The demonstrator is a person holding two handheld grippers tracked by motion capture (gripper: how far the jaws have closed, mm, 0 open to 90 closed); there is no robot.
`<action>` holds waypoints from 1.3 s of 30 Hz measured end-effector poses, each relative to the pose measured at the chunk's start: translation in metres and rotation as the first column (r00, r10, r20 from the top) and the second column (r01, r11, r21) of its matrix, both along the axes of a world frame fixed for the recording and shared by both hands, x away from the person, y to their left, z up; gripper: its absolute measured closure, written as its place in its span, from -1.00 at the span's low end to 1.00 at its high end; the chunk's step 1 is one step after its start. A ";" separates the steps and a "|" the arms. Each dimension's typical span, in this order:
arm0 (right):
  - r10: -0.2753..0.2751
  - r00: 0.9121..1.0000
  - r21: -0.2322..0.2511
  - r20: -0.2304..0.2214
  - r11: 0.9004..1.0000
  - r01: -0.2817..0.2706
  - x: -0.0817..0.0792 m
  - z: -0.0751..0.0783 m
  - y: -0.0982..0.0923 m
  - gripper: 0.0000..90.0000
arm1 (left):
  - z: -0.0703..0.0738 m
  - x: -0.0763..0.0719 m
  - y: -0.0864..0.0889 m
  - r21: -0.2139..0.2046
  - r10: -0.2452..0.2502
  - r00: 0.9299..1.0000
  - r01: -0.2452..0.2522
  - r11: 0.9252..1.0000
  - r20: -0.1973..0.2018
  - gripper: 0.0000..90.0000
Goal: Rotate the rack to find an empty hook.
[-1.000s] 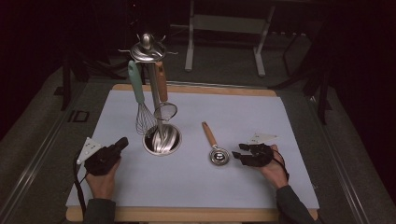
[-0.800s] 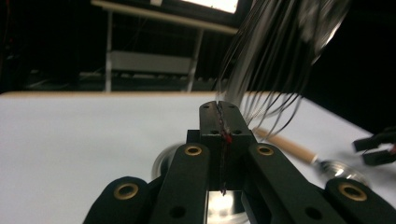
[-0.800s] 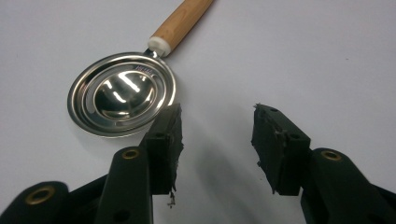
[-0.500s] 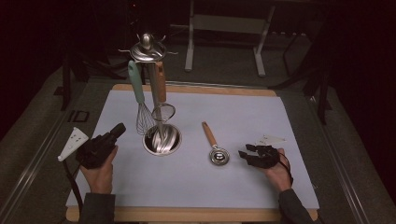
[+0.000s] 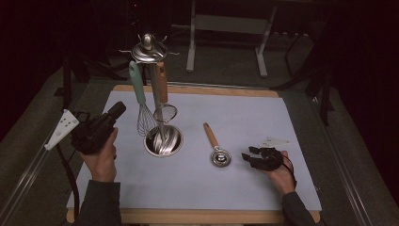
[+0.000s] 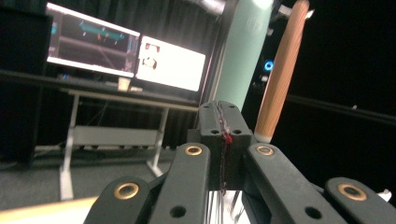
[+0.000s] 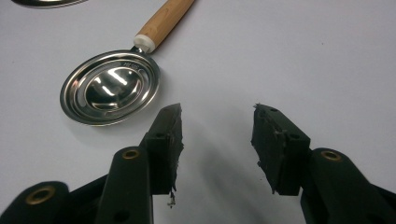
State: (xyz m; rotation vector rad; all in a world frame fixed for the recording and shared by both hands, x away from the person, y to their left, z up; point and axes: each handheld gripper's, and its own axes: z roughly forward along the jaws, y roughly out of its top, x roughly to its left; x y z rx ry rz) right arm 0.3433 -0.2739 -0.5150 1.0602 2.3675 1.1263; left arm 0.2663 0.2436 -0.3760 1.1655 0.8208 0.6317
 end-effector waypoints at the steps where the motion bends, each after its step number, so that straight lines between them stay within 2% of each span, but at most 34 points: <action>1: -0.001 1.000 0.000 0.004 1.000 0.001 0.000 0.000 -0.001 0.16 | 0.006 0.002 -0.001 -0.006 -0.013 0.999 0.014 1.000 0.030 1.00; 4: -0.008 1.000 0.007 0.010 1.000 0.008 0.000 0.001 -0.003 0.17 | 0.015 0.004 -0.003 -0.018 -0.026 0.998 0.027 0.999 0.066 1.00; 9: -0.012 1.000 0.010 0.009 1.000 0.011 -0.001 0.001 -0.004 0.17 | 0.029 0.010 -0.009 -0.038 -0.032 0.994 0.036 0.999 0.102 1.00; 18: -0.016 1.000 0.011 0.003 1.000 0.016 -0.001 0.000 -0.005 0.17 | 0.053 0.015 -0.018 -0.030 -0.042 0.989 0.047 0.998 0.142 1.00; 21: -0.015 1.000 0.011 0.000 1.000 0.015 -0.001 -0.001 -0.005 0.17 | 0.063 0.018 -0.023 -0.026 -0.054 0.985 0.058 0.998 0.162 1.00; 30: -0.013 1.000 0.008 -0.008 1.000 0.013 -0.001 -0.002 -0.006 0.16 | 0.079 0.025 -0.032 0.005 -0.052 0.984 0.052 0.999 0.172 1.00; 39: -0.019 1.000 0.014 -0.007 1.000 0.019 -0.001 -0.001 -0.008 0.16 | 0.081 0.027 -0.032 0.021 -0.032 0.985 0.028 0.999 0.168 1.00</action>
